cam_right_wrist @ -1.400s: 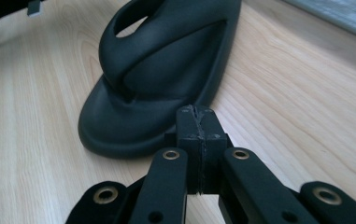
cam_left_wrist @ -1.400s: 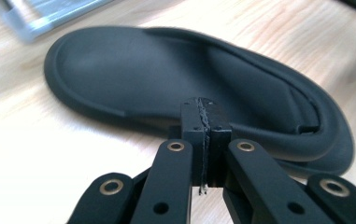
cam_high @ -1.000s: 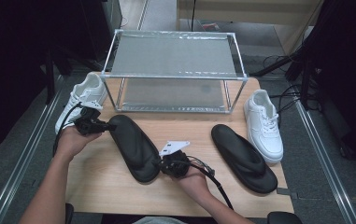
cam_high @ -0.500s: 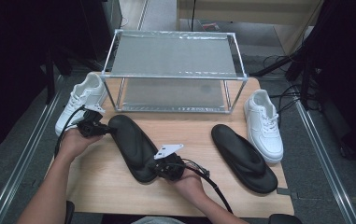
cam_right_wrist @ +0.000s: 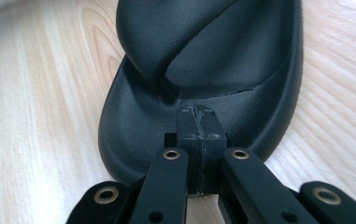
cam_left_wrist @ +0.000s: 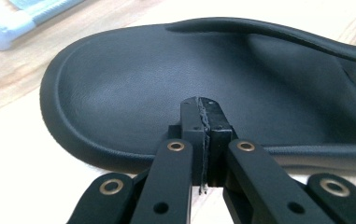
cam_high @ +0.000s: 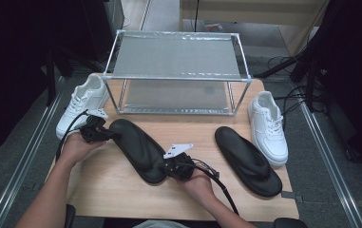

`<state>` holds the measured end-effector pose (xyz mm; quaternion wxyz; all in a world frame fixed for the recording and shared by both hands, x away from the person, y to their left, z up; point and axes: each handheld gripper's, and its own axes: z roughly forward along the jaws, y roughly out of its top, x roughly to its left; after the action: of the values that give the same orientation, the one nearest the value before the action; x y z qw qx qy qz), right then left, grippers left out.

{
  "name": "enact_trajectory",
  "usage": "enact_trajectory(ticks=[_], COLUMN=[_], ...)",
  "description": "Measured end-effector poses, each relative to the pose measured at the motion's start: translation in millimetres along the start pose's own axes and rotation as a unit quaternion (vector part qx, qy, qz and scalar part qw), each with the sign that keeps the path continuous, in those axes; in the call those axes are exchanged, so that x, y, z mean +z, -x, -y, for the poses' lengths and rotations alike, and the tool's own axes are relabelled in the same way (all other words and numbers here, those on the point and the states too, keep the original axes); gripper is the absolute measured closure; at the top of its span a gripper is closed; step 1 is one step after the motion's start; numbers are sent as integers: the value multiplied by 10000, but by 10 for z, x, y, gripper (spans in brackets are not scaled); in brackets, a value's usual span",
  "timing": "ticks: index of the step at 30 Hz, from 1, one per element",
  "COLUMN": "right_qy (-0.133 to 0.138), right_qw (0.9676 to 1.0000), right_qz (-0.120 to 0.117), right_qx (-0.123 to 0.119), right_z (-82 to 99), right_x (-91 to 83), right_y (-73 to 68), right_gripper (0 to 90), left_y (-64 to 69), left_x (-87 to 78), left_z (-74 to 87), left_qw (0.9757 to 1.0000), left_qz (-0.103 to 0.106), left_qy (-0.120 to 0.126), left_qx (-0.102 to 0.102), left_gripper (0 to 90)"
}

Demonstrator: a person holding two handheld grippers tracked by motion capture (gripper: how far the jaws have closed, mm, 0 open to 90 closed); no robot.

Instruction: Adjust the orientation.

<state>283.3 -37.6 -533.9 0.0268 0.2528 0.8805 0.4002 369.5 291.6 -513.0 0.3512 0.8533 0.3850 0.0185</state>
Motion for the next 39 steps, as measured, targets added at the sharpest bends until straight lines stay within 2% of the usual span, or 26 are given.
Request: enact_trajectory(ticks=[3,9,10,14,18,19,21,23,28,31,34,36,37,39], right_qy=[-6,-45,-46,-54,-51,-33,-26,-14,-7,-14,12,16,10,3], right_qw=[10000,9995,9994,9987,9979,9969,9965,9954,9943,9931,9922,9921,9921,9916], right_qz=[65,297,334,400,524,603,634,714,811,892,953,928,930,945], right_qx=[45,105,114,312,377,495,553,634,688,755,798,850,848,887], right_z=[11,29,30,48,51,54,56,59,45,18,-17,-30,-41,-60], right_x=[-32,-113,-127,-185,-221,-249,-258,-286,-294,-288,-272,-264,-259,-252], right_y=[54,213,244,370,474,561,586,678,756,819,906,940,963,989], right_gripper=[900,900,900,900,900,900,900,900,900,900,900,900,900,900], left_y=[38,85,111,203,289,316,376,449,541,606,717,746,799,810], left_x=[13,49,60,82,115,127,151,176,200,212,228,224,212,200], left_z=[-10,-2,-3,-15,-16,-18,-27,-37,-31,-12,-1,-3,3,9], left_qw=[10000,9998,9996,9994,9992,9990,9989,9984,9981,9975,9961,9958,9954,9954], left_qz=[26,189,266,302,332,342,355,383,409,528,624,625,573,571], left_qy=[-29,11,0,-83,-100,-106,-119,-164,-177,-207,-293,-344,-406,-402], left_qx=[59,53,62,134,220,257,297,379,427,433,542,578,659,663], left_gripper=[900,900,900,900,900,900,900,900,900,900,900,900,900,900])
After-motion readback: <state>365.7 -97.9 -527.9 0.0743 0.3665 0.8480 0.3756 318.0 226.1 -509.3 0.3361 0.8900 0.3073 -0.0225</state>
